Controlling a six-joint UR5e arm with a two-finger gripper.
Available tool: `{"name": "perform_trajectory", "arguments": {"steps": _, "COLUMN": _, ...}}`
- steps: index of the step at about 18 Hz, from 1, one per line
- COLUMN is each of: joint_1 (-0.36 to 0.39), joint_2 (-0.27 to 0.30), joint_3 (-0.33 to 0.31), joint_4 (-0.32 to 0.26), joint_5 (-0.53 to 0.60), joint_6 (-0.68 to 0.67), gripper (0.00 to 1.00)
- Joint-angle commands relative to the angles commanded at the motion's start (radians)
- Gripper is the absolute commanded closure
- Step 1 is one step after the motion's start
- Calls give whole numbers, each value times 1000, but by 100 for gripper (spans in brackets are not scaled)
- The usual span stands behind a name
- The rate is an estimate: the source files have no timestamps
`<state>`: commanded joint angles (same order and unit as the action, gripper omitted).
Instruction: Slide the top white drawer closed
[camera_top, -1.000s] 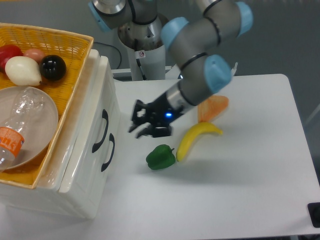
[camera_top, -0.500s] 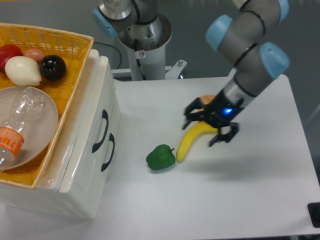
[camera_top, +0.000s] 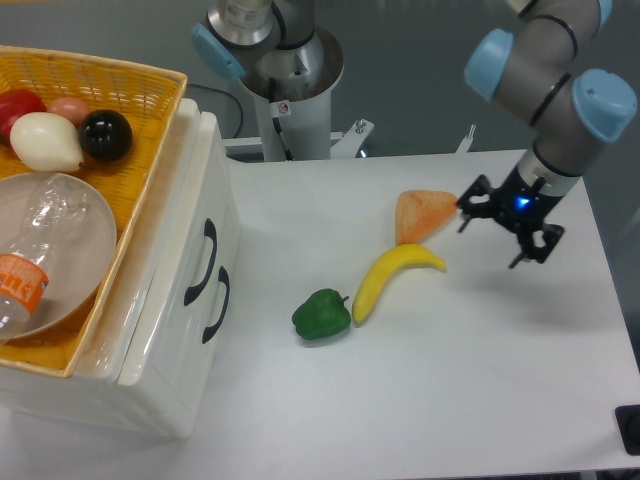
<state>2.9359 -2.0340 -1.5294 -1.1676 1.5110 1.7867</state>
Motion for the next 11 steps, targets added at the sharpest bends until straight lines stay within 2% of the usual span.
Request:
{"name": "perform_trajectory", "arguments": {"steps": 2, "joint_1": 15, "joint_2": -37, "joint_3": 41, "joint_4": 8, "joint_5": 2, "joint_6": 28, "gripper": 0}}
{"name": "perform_trajectory", "arguments": {"steps": 6, "joint_1": 26, "joint_2": -83, "joint_3": 77, "joint_4": 17, "joint_5": 12, "joint_6": 65, "gripper": 0}}
{"name": "perform_trajectory", "arguments": {"steps": 11, "joint_1": 35, "joint_2": -104, "joint_3": 106, "joint_4": 26, "joint_5": 64, "joint_6": 80, "gripper": 0}}
